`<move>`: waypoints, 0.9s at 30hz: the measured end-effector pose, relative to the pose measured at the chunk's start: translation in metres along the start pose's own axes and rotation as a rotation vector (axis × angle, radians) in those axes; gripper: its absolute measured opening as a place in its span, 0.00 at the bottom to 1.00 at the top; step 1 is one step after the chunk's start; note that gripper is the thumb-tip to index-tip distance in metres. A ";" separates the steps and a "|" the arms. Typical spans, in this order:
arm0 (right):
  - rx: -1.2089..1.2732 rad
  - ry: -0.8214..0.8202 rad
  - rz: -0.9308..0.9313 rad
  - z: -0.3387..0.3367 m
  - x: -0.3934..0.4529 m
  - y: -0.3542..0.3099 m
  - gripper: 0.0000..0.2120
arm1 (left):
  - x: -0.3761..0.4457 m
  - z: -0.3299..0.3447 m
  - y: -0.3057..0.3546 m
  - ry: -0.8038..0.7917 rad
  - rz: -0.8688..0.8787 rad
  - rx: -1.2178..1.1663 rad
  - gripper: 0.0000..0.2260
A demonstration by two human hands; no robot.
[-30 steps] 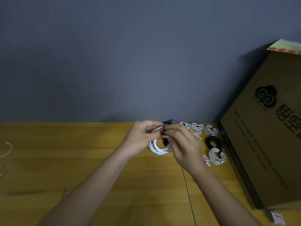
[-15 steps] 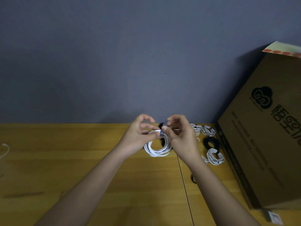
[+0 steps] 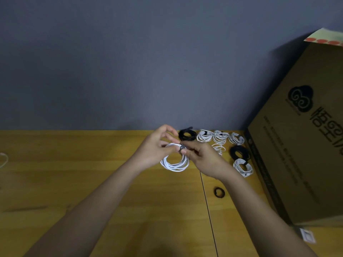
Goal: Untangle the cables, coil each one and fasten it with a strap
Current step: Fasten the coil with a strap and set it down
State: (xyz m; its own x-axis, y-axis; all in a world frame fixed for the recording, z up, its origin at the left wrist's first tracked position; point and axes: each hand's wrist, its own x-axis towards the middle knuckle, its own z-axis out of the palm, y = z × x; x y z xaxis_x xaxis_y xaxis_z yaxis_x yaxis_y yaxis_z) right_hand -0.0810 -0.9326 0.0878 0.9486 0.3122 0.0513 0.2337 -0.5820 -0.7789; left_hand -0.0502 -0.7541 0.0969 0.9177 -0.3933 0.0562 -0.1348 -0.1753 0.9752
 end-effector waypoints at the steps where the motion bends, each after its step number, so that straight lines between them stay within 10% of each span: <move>1: -0.001 -0.025 0.019 -0.001 -0.002 0.005 0.08 | 0.001 0.005 -0.004 -0.006 -0.010 0.011 0.14; 15: 0.093 0.077 0.438 0.009 -0.059 0.123 0.11 | 0.046 0.117 -0.067 -0.252 -0.174 0.218 0.04; 27: -0.168 -0.067 0.618 0.035 -0.013 0.241 0.16 | 0.044 0.111 -0.144 -0.110 -0.485 0.411 0.10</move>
State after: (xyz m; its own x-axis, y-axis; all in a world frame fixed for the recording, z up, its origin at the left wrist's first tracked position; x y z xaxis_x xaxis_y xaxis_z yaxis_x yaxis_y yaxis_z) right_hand -0.0446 -1.0508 -0.1230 0.9049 -0.0756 -0.4188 -0.3164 -0.7775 -0.5435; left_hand -0.0321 -0.8459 -0.0646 0.8696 -0.2690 -0.4140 0.1335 -0.6791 0.7218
